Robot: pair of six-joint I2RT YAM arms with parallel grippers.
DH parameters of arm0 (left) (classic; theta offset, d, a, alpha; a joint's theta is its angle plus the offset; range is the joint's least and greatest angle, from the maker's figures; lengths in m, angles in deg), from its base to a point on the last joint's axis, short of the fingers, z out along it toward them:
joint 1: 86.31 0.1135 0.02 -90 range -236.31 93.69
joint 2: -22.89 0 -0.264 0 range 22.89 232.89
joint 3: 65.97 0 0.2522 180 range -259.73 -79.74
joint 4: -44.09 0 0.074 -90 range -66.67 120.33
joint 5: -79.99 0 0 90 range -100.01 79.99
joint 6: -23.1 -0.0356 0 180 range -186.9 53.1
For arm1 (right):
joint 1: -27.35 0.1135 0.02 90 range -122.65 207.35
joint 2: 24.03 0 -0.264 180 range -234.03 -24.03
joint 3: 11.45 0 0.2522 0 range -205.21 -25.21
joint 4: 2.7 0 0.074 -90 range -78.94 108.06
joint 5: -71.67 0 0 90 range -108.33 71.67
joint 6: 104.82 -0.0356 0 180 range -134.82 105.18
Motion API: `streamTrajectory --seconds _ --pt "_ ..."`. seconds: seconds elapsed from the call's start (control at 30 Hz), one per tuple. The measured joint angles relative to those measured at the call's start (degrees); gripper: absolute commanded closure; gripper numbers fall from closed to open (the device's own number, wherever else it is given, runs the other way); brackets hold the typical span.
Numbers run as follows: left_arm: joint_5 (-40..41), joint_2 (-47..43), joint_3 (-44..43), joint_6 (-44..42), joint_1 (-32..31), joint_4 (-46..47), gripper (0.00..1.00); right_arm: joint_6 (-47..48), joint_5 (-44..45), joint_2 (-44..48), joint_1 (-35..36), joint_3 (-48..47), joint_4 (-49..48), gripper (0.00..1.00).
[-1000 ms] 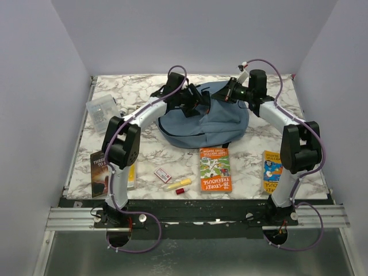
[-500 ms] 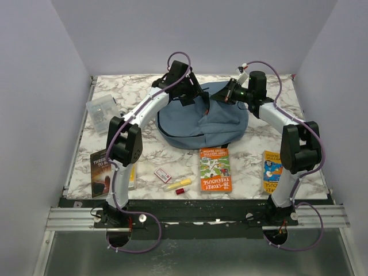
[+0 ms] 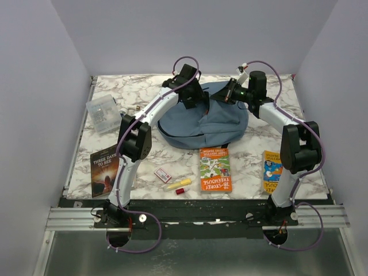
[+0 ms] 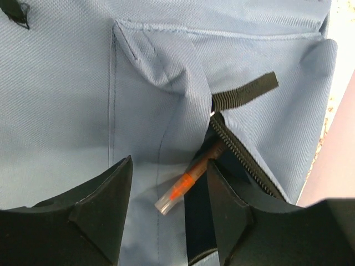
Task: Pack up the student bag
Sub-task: Place the stationery in the student bag.
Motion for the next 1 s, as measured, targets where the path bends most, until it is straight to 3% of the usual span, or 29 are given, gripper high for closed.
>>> streamTrajectory --seconds 0.13,0.2,0.47,0.63,1.0 --pt "0.2 2.0 -2.2 0.1 0.0 -0.1 0.36 0.0 0.0 0.0 0.0 0.0 0.0 0.99" --pt "0.3 2.7 -2.6 0.0 0.2 -0.1 0.40 0.0 0.0 0.0 0.0 0.0 0.0 0.99" --pt "-2.1 3.2 -2.9 -3.3 1.0 -0.8 0.99 0.5 0.0 0.0 0.0 0.0 0.1 0.99" --pt "-11.0 2.8 -2.6 -8.5 3.8 -1.3 1.00 1.2 0.0 0.0 0.0 0.0 0.4 0.99" --pt "-36.6 -7.2 9.5 -15.5 10.5 5.3 1.00 1.3 -0.1 0.0 -0.9 0.0 0.5 0.99"
